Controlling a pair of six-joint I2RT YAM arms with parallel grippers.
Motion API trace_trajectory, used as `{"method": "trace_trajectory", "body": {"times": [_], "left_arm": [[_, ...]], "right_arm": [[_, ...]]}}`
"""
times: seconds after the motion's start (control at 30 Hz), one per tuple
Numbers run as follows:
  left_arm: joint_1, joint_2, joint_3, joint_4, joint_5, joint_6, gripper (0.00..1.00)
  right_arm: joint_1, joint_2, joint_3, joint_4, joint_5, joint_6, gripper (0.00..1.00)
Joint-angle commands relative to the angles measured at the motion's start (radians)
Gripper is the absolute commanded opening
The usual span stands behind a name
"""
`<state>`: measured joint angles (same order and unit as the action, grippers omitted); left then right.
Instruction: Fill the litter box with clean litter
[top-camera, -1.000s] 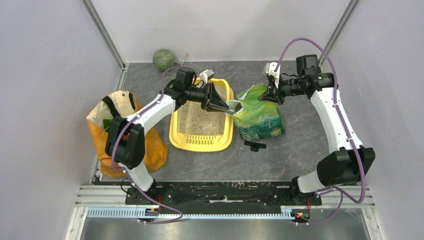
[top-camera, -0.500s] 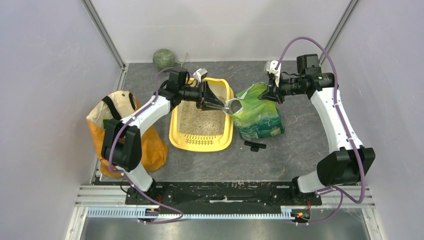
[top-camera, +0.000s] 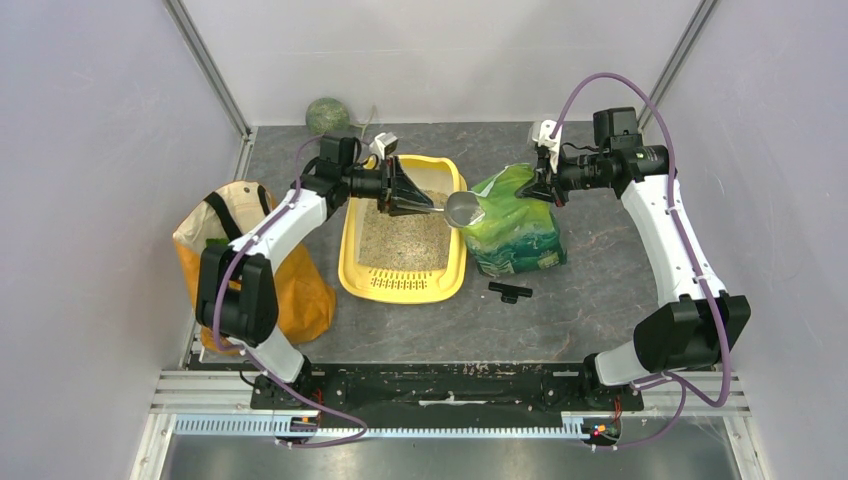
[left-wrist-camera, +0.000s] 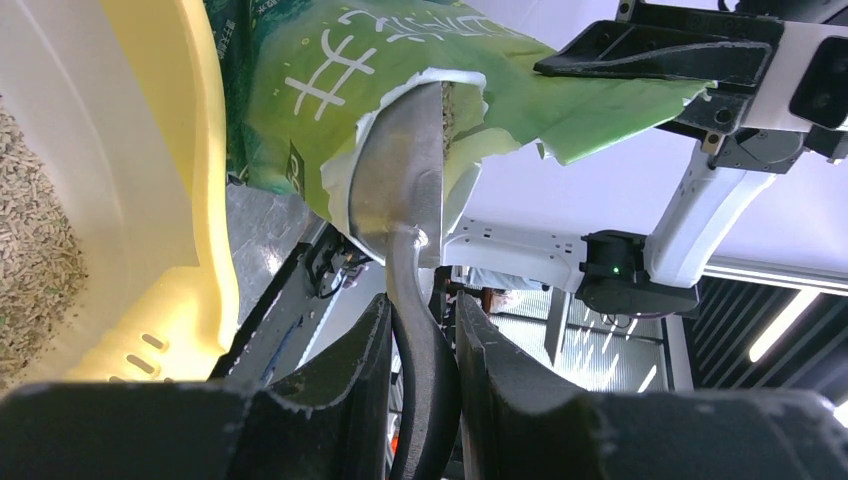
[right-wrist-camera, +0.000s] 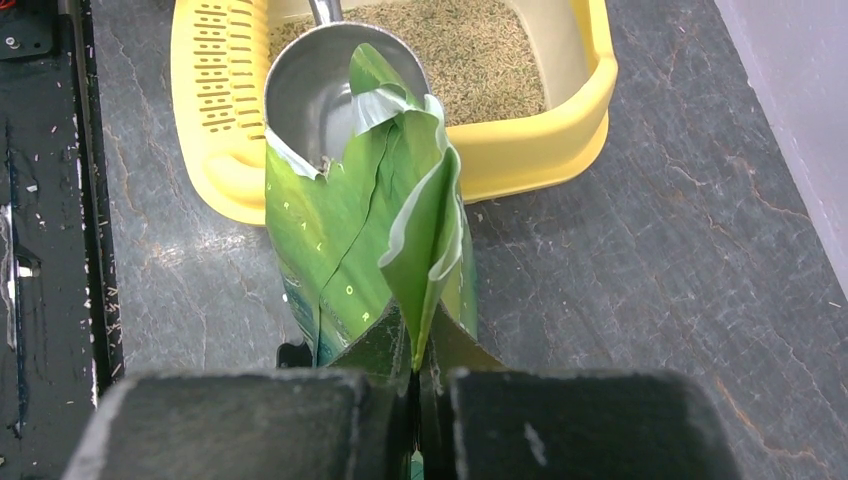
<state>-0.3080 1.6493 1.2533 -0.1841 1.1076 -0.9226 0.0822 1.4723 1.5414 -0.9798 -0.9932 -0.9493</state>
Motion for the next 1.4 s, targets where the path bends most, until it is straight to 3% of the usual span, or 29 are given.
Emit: {"method": "trace_trajectory", "body": {"times": [0.0,0.73,1.37], "left_arm": [[0.053,-0.086,0.005,-0.026,0.099,0.018,0.02],[0.183,-0.142,-0.005,-0.182,0.153,0.125,0.02],[0.306,-0.232,-0.046,-0.133,0.219,0.057,0.02]], "right_arm": [[-0.006,-0.051,0.085,0.102,-0.029,0.000,0.00],[0.000,-0.035,0.107,0.119,-0.028,0.030,0.00],[0.043,-0.021,0.117,0.135,-0.011,0.052,0.00]]}}
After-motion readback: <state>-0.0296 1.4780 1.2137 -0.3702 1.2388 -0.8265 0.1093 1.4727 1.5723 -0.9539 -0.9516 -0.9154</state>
